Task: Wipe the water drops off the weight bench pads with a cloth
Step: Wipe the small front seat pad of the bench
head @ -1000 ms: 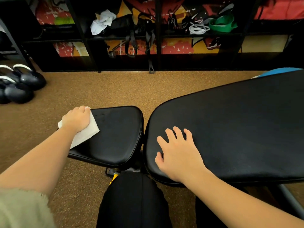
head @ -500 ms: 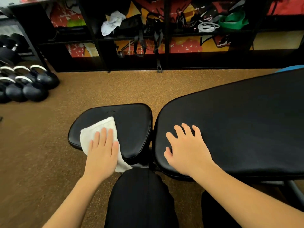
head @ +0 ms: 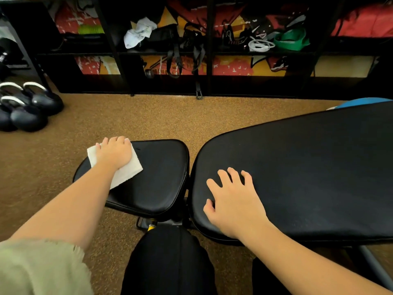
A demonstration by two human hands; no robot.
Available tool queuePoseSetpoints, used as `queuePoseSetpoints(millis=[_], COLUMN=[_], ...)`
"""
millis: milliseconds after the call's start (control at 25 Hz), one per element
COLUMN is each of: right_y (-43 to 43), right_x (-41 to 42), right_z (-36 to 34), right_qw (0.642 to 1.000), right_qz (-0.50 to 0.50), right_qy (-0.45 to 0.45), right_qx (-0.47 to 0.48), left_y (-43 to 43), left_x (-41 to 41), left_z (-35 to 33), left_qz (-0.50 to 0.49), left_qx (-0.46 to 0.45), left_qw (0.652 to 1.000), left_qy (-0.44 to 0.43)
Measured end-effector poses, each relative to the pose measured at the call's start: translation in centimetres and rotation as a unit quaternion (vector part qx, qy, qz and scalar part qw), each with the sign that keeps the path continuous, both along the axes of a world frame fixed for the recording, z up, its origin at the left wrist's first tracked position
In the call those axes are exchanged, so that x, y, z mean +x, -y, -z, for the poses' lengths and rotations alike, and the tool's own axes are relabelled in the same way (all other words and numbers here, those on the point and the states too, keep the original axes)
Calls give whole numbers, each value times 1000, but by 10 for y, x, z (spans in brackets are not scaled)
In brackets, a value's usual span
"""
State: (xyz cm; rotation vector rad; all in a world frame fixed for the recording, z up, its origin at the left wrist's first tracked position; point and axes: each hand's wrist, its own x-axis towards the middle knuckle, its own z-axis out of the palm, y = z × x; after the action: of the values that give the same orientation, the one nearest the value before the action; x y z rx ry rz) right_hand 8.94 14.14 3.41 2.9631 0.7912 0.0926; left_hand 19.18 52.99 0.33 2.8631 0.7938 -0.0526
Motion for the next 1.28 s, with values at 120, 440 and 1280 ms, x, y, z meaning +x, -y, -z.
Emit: queuePoseSetpoints(millis=[120,440,1280], right_y=[0,0,-1], right_x=[0,0,-1], right_z=[0,0,-3], right_qw=[1000,1000,1000], right_qz=[0,-2,-6], right_qy=[-2,-3,1], right_qx=[1,3,2], left_y=[16,45,68], left_x=[-16,-110,-120], left_z=[1,15,11], left_qz=[37,-5,-289], left_qx=[-6,45,-93], left_qw=[999,998,916], left_qy=[38,49,260])
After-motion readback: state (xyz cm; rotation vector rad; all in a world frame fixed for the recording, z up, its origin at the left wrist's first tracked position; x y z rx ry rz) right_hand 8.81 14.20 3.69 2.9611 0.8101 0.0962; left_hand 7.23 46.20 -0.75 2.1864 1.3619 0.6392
